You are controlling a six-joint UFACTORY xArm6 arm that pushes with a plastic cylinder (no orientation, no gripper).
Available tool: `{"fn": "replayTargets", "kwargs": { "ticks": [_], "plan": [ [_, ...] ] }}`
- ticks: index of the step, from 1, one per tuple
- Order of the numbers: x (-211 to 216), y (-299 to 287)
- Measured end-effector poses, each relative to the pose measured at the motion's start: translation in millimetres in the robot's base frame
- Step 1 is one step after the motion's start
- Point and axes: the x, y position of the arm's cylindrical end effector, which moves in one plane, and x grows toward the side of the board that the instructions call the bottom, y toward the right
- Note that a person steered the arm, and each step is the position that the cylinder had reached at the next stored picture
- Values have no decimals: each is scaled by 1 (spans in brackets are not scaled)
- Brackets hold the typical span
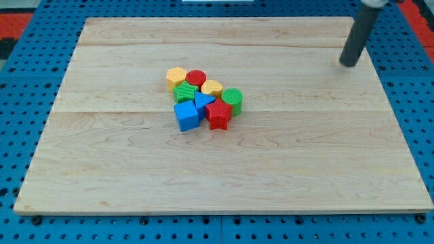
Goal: Push the group of blocks a bit down and right
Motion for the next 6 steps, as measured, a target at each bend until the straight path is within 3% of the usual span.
{"fn": "replayTargets", "kwargs": {
  "ticks": [1, 3, 6],
  "plan": [
    [22, -73],
    [-61, -99],
    [-73, -262]
  ]
}}
